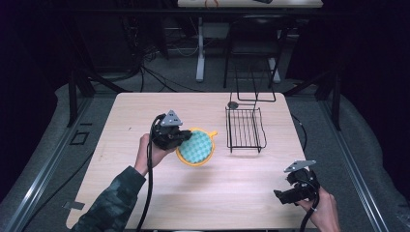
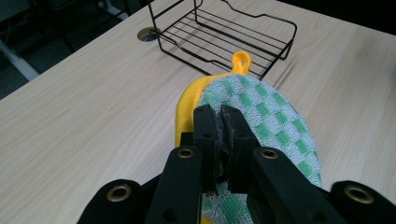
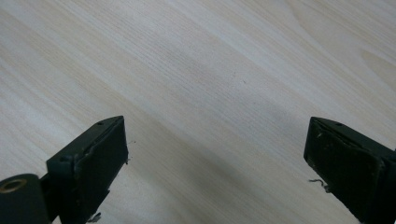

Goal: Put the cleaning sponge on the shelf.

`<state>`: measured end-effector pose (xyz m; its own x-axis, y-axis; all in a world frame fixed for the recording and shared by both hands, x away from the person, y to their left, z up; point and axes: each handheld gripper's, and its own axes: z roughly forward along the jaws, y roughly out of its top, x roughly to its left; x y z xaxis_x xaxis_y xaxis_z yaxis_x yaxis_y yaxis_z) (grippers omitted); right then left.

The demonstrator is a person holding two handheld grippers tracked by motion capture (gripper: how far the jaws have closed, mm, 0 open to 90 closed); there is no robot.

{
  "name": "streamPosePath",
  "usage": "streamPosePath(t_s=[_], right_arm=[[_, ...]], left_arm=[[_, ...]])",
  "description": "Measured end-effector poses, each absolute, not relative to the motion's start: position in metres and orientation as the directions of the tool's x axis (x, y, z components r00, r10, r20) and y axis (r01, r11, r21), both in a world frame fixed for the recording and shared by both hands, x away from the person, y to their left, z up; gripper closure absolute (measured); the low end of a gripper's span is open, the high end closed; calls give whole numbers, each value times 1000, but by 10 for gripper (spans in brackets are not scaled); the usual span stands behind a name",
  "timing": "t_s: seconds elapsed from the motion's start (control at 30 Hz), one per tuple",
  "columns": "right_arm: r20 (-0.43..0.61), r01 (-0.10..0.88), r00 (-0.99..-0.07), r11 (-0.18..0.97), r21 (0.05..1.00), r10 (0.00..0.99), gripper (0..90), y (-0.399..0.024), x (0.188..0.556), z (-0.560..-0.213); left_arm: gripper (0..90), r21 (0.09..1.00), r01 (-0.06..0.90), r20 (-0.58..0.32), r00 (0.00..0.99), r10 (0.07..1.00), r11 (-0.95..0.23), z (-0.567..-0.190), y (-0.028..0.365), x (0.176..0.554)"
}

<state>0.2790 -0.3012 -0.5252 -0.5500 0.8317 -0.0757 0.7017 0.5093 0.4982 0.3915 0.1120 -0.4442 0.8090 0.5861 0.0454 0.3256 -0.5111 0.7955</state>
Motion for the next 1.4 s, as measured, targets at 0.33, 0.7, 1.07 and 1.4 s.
streamPosePath(t_s=[0.33,0.7,1.07,1.4], right_arm=[[-71,702,-547,503,504,834,56,-301,279,-525],[-73,698,-550,506,507,832,58,-301,279,-525],[-70,701,-544,499,509,836,59,-302,278,-524],[-69,700,-545,499,510,835,60,-303,277,-524]], left_arm=[[860,814,300,43,823,566,-498,-438,101,393],[861,826,283,39,834,550,-487,-436,83,401],[870,843,242,53,851,523,-479,-430,60,407],[874,867,204,65,859,509,-455,-423,38,410]])
